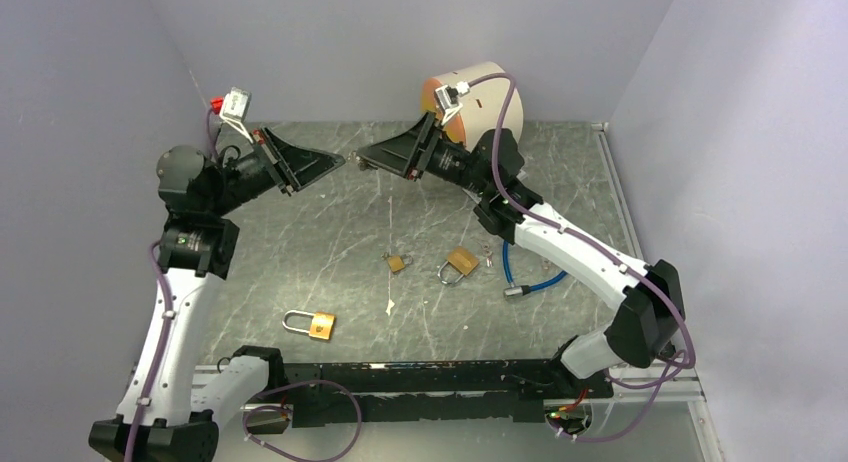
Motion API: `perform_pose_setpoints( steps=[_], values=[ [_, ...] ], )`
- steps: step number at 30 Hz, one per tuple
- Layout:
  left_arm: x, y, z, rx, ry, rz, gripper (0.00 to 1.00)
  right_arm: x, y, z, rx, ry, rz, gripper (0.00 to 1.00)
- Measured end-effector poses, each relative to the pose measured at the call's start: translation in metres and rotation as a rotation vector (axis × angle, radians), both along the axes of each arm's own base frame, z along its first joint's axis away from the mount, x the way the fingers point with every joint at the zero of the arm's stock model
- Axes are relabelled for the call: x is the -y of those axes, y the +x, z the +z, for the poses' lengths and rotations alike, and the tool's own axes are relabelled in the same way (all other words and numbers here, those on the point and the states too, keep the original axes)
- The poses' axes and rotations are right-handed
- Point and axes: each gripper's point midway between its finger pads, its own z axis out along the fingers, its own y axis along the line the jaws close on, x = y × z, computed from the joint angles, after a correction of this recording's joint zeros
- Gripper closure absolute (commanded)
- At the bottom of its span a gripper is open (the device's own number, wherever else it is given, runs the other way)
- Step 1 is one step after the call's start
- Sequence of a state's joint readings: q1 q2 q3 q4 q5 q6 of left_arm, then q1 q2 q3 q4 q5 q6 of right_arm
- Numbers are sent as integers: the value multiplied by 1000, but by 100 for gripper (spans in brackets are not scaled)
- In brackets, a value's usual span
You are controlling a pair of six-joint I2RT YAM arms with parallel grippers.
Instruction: Unlock with the key
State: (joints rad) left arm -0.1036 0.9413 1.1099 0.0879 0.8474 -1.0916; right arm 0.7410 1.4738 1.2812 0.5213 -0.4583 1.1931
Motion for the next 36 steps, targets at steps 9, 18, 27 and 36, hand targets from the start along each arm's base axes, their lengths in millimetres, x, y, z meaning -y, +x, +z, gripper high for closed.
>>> perform_pose_setpoints(
  steps=[9,18,27,36],
  values=[
    [2,-47,1,167,314,-162,97,8,-22,-10,290,-218,109,23],
    [2,-59,-36,115,404,-287,97,9,-72,-4,507,-247,354,35],
    [3,-66,-42,121,412,-330,98,-6,-85,-29,478,-292,469,52],
    [3,-68,-44,125,412,-351,97,-6,-87,-39,446,-332,507,84]
  ],
)
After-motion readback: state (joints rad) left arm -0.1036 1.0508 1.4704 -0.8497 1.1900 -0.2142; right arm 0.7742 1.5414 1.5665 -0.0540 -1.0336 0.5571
